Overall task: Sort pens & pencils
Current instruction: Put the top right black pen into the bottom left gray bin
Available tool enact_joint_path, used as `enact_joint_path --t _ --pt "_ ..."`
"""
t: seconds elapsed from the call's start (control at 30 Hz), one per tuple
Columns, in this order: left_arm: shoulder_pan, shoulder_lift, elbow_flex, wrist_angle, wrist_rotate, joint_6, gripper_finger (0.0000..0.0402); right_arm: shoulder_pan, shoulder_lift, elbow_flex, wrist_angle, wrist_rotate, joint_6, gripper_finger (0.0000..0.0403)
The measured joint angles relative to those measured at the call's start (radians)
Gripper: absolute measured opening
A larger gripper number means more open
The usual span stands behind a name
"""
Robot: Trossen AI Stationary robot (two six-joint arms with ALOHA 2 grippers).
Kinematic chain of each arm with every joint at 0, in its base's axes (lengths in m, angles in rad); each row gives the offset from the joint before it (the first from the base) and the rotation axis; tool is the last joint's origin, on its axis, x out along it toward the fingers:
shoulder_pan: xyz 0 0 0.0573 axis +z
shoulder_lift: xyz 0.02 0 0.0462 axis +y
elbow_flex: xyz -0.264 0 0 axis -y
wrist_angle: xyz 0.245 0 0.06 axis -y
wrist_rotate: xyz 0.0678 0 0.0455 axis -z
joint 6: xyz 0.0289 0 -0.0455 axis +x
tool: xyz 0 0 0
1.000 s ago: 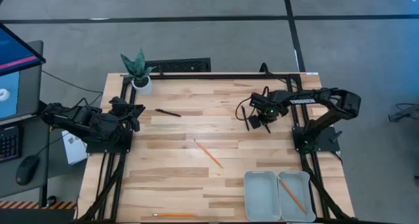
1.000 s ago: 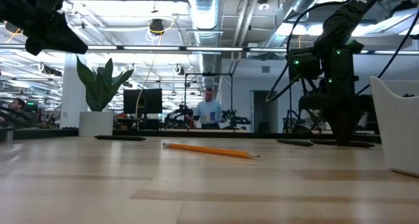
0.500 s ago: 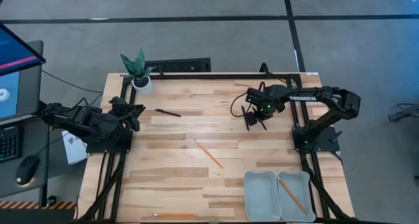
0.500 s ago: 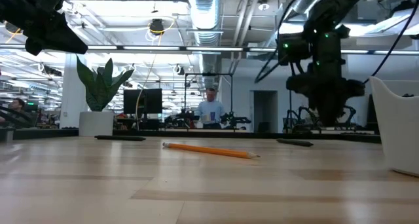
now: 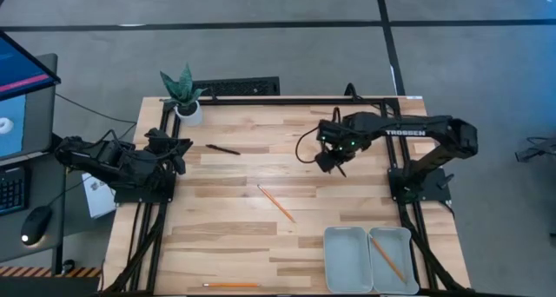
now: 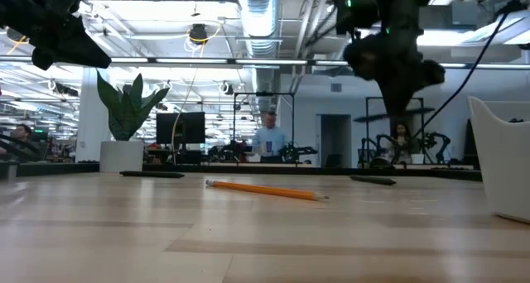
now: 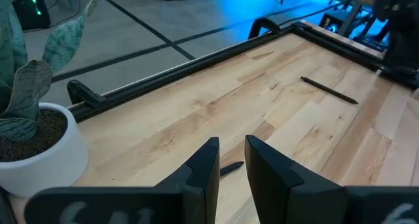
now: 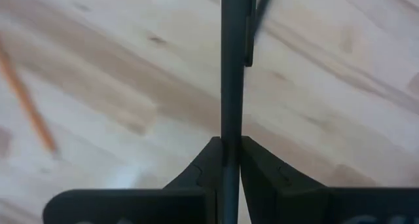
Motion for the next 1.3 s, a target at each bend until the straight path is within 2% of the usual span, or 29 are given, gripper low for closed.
enact_joint_path --t 0.4,0.8,1.03,1.3 --pt "0.0 0.0 0.0 0.0 0.0 0.0 0.0064 0.277 0.0 0.127 -0.001 0.001 0.252 0.0062" --pt "0.0 0.0 0.0 -0.001 0.0 0.0 0.0064 0.553 0.0 0.132 0.075 0.012 0.576 0.0062" --pt "0.0 0.0 0.0 -0.007 -0.046 -0.001 0.0064 0.714 0.0 0.132 0.127 0.016 0.698 0.0062" --pt "0.0 0.0 0.0 -0.013 -0.047 -0.005 0.0064 0.871 0.0 0.132 0.162 0.079 0.784 0.0062"
